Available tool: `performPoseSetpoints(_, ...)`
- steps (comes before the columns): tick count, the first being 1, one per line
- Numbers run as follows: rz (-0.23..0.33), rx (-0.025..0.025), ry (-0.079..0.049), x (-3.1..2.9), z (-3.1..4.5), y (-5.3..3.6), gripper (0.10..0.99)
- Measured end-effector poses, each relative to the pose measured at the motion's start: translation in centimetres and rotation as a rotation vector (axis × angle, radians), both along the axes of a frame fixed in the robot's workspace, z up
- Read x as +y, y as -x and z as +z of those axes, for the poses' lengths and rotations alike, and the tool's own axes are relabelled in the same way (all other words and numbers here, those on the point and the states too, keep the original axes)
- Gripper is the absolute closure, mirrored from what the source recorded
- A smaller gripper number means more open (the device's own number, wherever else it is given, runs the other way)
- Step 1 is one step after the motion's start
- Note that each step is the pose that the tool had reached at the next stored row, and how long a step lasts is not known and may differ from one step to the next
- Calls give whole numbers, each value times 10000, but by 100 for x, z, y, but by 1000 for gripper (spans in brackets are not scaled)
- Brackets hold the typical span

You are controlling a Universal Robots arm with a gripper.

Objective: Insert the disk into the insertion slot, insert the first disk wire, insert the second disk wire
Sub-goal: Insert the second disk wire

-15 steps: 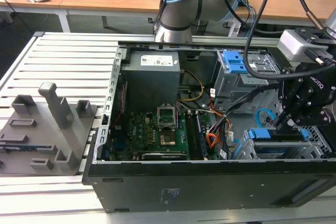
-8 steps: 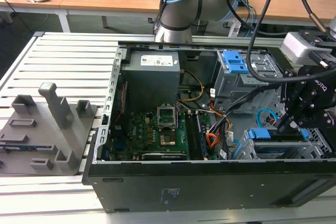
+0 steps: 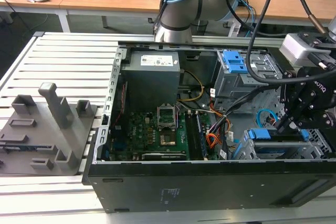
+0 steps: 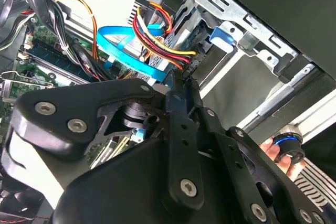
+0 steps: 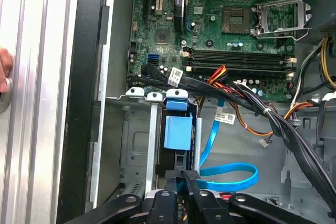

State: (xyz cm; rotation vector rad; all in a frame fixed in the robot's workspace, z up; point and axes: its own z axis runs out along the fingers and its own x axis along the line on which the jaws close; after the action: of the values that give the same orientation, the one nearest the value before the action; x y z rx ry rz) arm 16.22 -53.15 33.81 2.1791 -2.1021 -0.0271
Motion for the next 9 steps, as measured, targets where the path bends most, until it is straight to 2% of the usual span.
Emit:
performPoseSetpoints(1, 0, 0, 2, 0, 2, 0, 847)
performPoseSetpoints(2, 0, 1, -8, 0, 19, 0, 847)
performPoseSetpoints(5, 0, 1, 18, 9, 221, 0, 847)
performPoseSetpoints(6, 0, 0, 40, 24, 293, 1, 863)
performPoseSetpoints(8, -1, 1, 65, 35, 398, 1, 980)
performPoseSetpoints(9, -1, 0, 76, 40, 445, 1, 980)
